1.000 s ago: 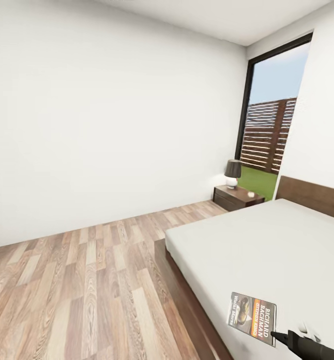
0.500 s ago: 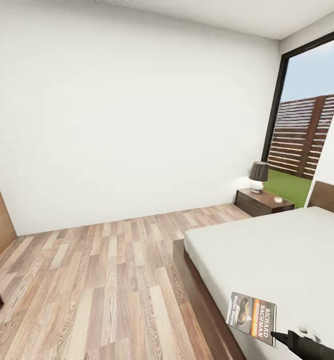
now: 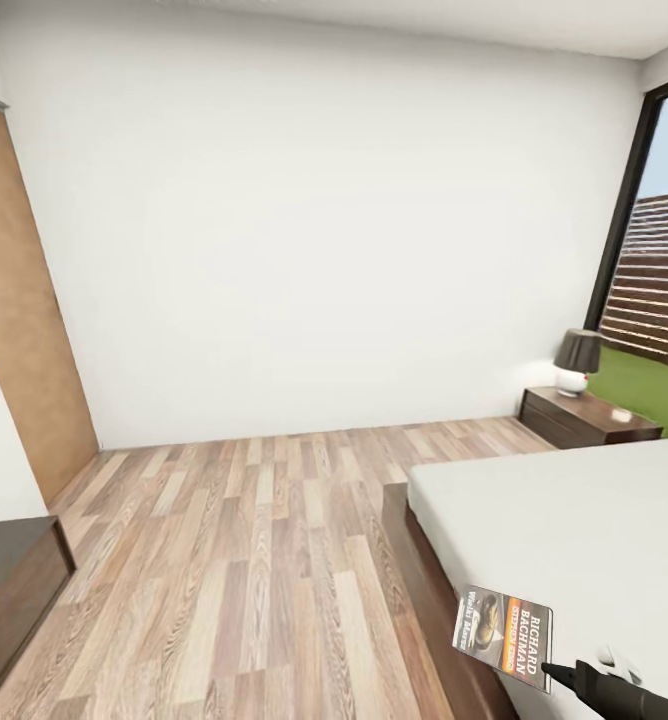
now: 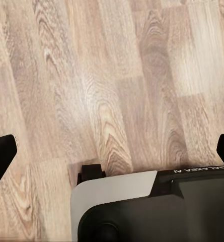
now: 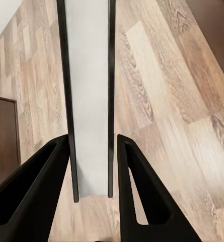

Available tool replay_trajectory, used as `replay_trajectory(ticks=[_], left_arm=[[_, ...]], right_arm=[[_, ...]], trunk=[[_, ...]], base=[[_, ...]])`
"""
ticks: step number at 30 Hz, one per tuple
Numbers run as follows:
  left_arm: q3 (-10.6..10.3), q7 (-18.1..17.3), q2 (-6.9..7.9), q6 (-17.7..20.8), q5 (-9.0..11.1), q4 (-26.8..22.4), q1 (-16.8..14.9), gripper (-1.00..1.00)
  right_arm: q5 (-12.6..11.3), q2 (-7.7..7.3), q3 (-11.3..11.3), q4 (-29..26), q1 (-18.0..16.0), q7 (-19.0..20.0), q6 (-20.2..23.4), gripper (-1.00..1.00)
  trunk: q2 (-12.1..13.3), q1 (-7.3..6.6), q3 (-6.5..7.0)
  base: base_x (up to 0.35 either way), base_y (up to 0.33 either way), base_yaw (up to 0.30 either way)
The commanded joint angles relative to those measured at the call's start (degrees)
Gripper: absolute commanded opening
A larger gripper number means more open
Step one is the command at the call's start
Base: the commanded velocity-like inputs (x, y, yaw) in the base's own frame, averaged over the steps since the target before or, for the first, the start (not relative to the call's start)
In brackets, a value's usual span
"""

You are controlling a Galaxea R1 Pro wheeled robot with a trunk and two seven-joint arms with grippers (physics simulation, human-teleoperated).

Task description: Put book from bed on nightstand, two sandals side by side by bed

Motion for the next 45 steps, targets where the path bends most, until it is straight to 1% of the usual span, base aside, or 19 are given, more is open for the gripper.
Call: replay_trajectory(ticks=[1, 22, 31, 38, 39, 40, 41, 42, 44, 45], left_arm=[[0.48, -0.13, 0.01, -0.16, -0.52, 0.05, -0.05, 1.00], [0.40, -0.13, -0.23, -0.16, -0.61, 0.02, -0.05, 1.00], [0.37, -0.13, -0.60, -0.16, -0.69, -0.06, -0.05, 1.00], [0.40, -0.13, -1.56, -0.18, -0.69, -0.12, -0.05, 1.00], [0.40, -0.13, -1.61, -0.18, -0.69, -0.12, -0.05, 1.00], [0.40, -0.13, -1.68, -0.21, -0.70, -0.10, -0.05, 1.00], [0.40, -0.13, -1.74, -0.23, -0.70, -0.09, -0.05, 1.00], [0.40, -0.13, -1.83, -0.25, -0.70, -0.10, -0.05, 1.00], [0.40, -0.13, -2.32, -0.72, -0.70, -0.12, -0.05, 1.00], [0.40, -0.13, -2.52, -1.12, -0.70, -0.12, -0.05, 1.00]], right_arm=[[-0.43, -0.01, -0.28, -0.06, -0.02, 0.07, 0.55, -1.00], [-0.41, -0.01, -0.28, -0.06, -0.02, 0.03, 0.52, -1.00], [-0.39, -0.01, -0.28, -0.14, -0.02, 0.07, 0.49, -1.00], [-0.38, 0.12, -0.13, -0.01, -0.02, 0.07, 0.25, -1.00], [-0.38, 0.24, -0.06, 0.15, -0.02, 0.00, -0.60, -1.00], [-0.38, 0.64, 0.08, 0.87, -0.02, -0.15, -2.79, -1.00], [-0.38, 1.42, 0.14, 1.99, -0.02, -0.22, -4.89, -1.00], [-0.38, 1.94, 0.18, 2.72, -0.02, -0.25, -6.07, -1.00], [-0.38, 4.04, 0.32, 5.48, -0.02, -0.32, -10.77, -1.00], [-0.38, 4.70, 0.39, 6.33, -0.02, -0.32, -12.49, -1.00]], trunk=[[-0.06, 0.01, -0.08], [-0.06, 0.01, -0.08], [-0.06, 0.01, -0.08], [-0.06, 0.01, -0.08], [-0.06, 0.01, -0.08], [-0.06, 0.01, -0.08], [-0.06, 0.01, -0.08], [-0.06, 0.01, -0.08], [-0.06, 0.01, -0.08], [-0.06, 0.01, -0.08]], base=[[0.000, 0.000, 0.291], [0.000, 0.000, 0.288], [0.000, 0.000, 0.047], [0.000, 0.000, 0.001], [0.000, 0.000, 0.000], [0.000, 0.000, 0.000], [0.000, 0.000, 0.000], [0.000, 0.000, 0.000], [0.000, 0.000, 0.000], [0.000, 0.000, 0.000]])
